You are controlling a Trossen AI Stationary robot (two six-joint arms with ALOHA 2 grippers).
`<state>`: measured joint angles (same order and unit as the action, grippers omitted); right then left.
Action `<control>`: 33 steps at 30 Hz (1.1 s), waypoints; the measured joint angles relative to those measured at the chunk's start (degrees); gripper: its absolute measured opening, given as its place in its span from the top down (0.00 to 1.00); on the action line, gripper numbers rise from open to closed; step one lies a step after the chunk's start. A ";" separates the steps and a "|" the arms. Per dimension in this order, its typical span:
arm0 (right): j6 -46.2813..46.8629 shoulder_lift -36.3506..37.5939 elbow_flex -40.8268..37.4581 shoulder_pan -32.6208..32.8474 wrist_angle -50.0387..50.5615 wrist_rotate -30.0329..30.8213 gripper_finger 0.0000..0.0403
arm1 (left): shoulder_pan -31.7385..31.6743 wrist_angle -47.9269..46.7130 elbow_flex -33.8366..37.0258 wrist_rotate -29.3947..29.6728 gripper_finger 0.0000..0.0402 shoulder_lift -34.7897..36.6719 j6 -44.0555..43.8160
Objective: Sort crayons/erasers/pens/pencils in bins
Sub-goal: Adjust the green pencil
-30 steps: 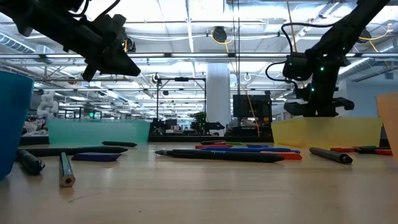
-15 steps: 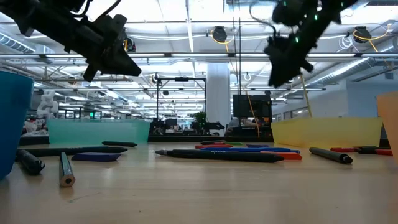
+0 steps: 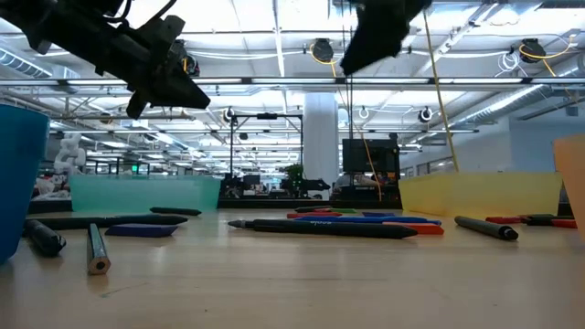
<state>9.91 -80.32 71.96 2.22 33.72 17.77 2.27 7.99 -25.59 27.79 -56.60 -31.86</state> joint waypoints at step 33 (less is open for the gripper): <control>7.02 -7.69 -14.25 19.44 27.97 -19.29 0.64 | 0.10 -1.18 -0.01 -14.81 0.88 0.00 -0.29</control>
<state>16.93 -88.01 57.71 21.66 61.69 -1.53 2.37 6.81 -25.61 12.99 -56.60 -32.15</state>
